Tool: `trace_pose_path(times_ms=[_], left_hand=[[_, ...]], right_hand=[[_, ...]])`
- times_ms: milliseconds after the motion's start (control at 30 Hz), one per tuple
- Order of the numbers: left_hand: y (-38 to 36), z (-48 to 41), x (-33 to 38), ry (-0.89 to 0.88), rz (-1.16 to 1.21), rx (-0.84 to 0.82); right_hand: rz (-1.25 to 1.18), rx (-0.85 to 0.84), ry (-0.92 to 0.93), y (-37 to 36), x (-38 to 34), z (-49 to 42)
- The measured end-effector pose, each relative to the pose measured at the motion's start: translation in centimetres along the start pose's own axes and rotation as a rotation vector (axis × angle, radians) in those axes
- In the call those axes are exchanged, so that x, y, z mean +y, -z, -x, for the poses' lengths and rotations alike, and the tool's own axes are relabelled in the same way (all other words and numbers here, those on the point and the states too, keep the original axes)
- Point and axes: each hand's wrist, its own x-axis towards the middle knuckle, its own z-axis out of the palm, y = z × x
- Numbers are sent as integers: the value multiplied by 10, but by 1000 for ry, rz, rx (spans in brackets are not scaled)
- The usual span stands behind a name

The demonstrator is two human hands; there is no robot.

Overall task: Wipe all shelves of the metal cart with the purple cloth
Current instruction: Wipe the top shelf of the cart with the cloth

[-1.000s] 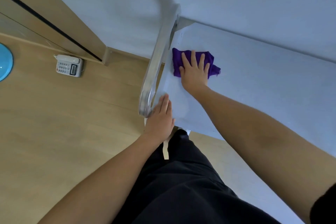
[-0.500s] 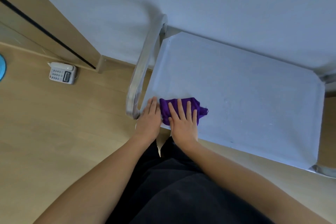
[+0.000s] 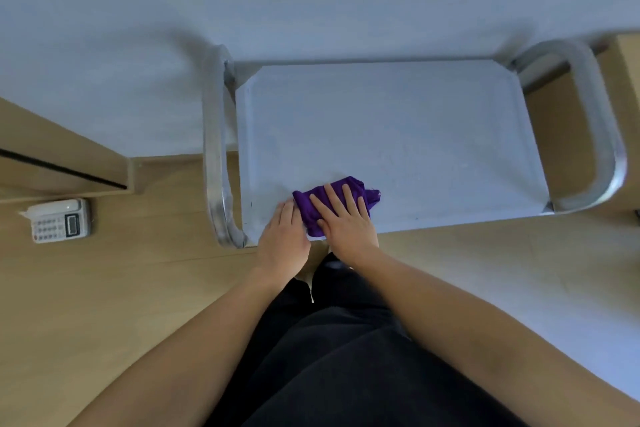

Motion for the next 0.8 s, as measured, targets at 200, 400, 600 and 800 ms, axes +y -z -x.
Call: trace_pose_path(times_ms=[200,400,600,800], left_hand=[[-3,-4,21,-149,1,-44],[-17,-22,61,-234,-43,-79],[-37,-41,130,-274,-82,-99],[-61,-54,212,-280,-110,-96]], right_hand=[[-42,-6,-104,-2,33,18],[-68,-2,-183,3,90,30],[-63,-12,-249,14,180,42],[-48,-11,-306,25,289,60]])
